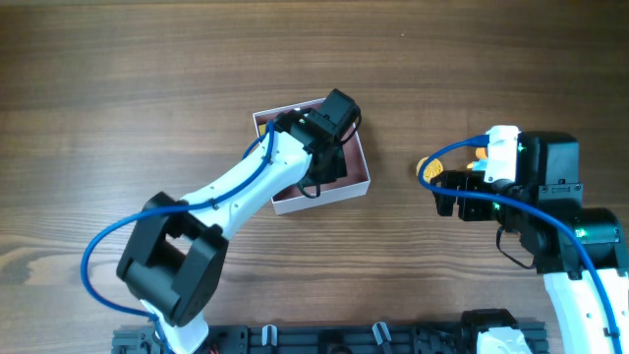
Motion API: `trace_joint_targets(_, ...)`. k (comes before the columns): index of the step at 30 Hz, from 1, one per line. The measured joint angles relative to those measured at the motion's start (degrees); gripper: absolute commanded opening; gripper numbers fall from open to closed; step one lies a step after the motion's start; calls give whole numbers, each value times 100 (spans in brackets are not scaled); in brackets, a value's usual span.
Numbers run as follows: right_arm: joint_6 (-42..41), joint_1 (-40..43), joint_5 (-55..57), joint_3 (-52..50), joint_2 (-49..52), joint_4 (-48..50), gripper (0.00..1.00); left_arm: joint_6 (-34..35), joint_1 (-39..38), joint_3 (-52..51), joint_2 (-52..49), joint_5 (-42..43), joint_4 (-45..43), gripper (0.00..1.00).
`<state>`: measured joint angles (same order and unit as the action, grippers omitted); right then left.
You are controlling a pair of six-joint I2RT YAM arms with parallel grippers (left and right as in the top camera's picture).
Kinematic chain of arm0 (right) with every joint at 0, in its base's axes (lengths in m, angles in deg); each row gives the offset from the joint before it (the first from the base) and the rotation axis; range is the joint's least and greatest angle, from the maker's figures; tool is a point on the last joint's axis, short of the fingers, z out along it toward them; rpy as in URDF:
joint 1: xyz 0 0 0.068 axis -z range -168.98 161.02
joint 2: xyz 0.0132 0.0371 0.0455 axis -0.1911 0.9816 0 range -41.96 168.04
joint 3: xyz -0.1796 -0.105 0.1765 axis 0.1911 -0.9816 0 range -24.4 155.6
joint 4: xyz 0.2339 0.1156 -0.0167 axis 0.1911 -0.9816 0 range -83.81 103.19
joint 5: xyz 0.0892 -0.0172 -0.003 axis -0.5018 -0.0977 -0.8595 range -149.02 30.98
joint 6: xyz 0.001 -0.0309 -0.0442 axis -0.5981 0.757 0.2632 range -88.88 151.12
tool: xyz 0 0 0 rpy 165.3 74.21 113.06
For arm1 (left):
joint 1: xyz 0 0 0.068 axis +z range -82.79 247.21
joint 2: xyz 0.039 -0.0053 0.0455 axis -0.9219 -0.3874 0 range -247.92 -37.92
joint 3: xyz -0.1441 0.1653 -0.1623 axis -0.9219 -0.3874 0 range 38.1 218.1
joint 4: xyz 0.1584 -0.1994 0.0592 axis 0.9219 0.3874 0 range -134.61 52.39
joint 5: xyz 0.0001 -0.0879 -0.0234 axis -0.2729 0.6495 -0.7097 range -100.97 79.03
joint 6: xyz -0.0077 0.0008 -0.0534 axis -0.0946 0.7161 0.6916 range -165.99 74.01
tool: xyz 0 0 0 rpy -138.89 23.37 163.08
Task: Pack container
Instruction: 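Lower the red truck with the left gripper into the box beside the cube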
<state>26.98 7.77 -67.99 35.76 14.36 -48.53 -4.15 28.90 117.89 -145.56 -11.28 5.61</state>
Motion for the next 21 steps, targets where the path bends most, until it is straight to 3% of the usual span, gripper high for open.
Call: trace_joint_targets(21,0,0,0,0,0,0,100,-155,474,-2,-92,-326,-481,21)
